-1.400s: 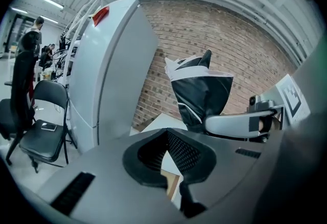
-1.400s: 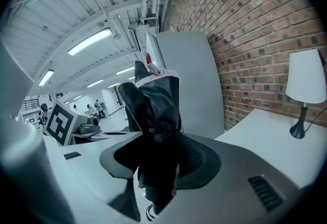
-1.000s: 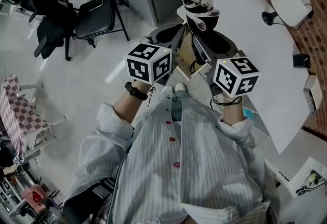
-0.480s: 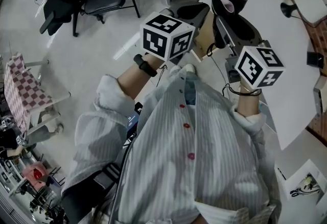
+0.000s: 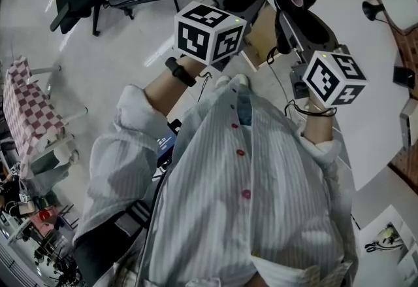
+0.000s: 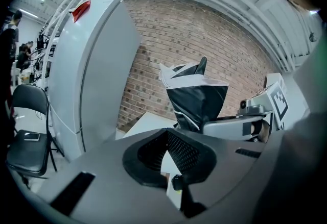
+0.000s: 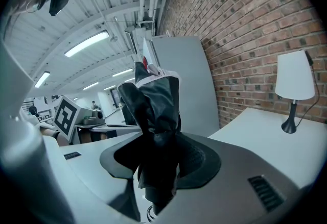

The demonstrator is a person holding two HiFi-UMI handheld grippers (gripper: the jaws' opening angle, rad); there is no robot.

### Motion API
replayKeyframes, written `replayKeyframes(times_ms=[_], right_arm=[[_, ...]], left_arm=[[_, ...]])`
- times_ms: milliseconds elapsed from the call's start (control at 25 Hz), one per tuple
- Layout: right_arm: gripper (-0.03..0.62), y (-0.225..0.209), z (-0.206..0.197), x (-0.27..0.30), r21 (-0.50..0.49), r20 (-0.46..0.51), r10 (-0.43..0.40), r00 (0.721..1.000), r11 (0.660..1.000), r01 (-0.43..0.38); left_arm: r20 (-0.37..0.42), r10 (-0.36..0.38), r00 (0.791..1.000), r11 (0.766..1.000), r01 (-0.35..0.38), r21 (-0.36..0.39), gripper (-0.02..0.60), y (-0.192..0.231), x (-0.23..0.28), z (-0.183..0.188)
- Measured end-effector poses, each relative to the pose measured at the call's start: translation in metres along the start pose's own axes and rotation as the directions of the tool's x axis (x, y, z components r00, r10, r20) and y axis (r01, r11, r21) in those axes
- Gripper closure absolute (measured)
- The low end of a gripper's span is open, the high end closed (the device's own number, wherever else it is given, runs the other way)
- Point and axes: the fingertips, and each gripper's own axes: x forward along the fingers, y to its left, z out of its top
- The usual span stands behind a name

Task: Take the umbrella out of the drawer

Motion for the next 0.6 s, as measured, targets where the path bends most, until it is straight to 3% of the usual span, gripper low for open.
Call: replayKeyframes(times_ms=[600], right_arm=[[0.391, 0.0078, -0.0024, 0.0008, -0.011, 0.003, -0.001, 1.000, 1.000, 0.001]], left_arm=[[-0.019, -0.020, 1.000, 1.000, 0.020, 0.008, 0.572, -0.0032, -0.0026, -0.0091]])
